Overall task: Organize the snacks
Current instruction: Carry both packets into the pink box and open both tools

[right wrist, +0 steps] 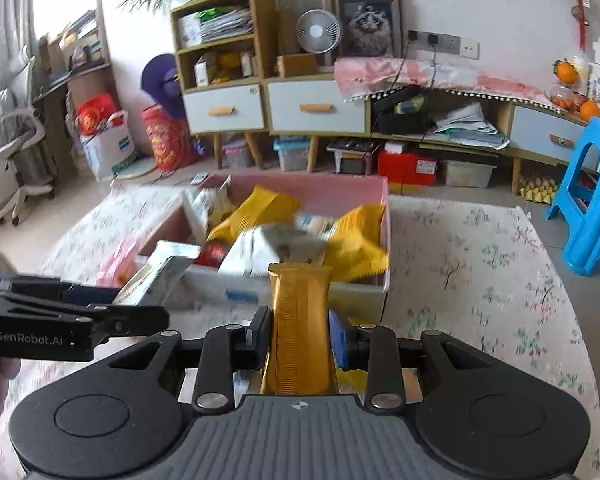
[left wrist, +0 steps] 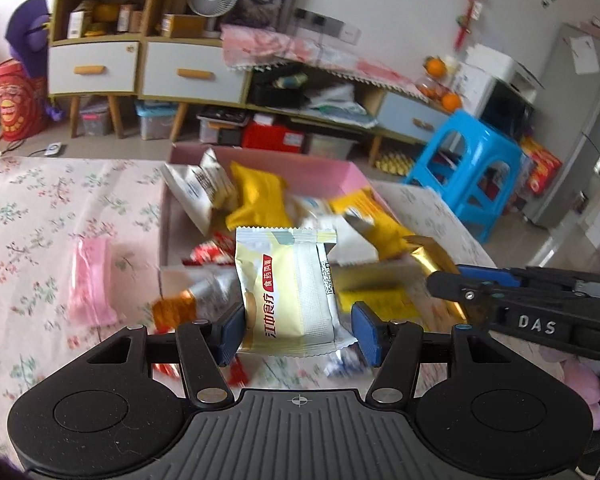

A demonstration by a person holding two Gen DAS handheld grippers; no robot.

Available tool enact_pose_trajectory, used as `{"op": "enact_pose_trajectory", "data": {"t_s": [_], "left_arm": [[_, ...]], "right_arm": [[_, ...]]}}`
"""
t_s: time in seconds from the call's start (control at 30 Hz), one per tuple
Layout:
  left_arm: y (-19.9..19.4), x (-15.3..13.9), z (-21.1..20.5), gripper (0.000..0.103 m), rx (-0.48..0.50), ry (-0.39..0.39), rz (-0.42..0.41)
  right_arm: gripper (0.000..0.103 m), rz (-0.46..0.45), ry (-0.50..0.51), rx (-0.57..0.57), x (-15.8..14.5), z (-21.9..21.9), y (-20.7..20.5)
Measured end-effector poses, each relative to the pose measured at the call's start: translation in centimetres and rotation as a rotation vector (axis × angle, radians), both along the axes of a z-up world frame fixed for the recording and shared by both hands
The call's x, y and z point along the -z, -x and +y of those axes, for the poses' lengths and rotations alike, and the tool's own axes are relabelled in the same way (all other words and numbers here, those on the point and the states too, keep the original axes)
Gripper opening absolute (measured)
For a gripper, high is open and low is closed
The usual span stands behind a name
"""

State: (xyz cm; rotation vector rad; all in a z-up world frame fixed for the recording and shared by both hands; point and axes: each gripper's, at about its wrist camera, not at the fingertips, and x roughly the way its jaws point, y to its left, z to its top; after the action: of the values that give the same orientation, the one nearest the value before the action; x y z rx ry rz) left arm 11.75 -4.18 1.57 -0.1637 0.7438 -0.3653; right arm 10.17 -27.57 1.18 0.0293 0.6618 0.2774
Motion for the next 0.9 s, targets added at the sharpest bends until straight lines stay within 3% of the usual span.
{"op": "enact_pose_trajectory", "data": {"t_s": [0.3,0.53,0.73,0.9], "left_arm": [[-3.6,0.8,0.4,0.056,-0.081,-0.014,0.0],[-5.6,1.1,0.9,0.056,-0.131,-0.043,-0.013],[-6.6,1.5,1.2,0.056,-0.145,-0.055,-0.015],[-7.3,2.0,1.5,0.056,-0.159,-0.065,-0.002]], "right_arm": [[0.02,0.006,-0.112,0.112,-0.9,-0.6,-5.0],[0.02,0.044,-0.206,0.18,0.3,-1.7,-8.0],[0.02,0.059,-0.28,0.208,0.7,-2.4,-9.0],[0.02,0.037,-0.274,0.197,0.5,-1.9,-8.9]]}}
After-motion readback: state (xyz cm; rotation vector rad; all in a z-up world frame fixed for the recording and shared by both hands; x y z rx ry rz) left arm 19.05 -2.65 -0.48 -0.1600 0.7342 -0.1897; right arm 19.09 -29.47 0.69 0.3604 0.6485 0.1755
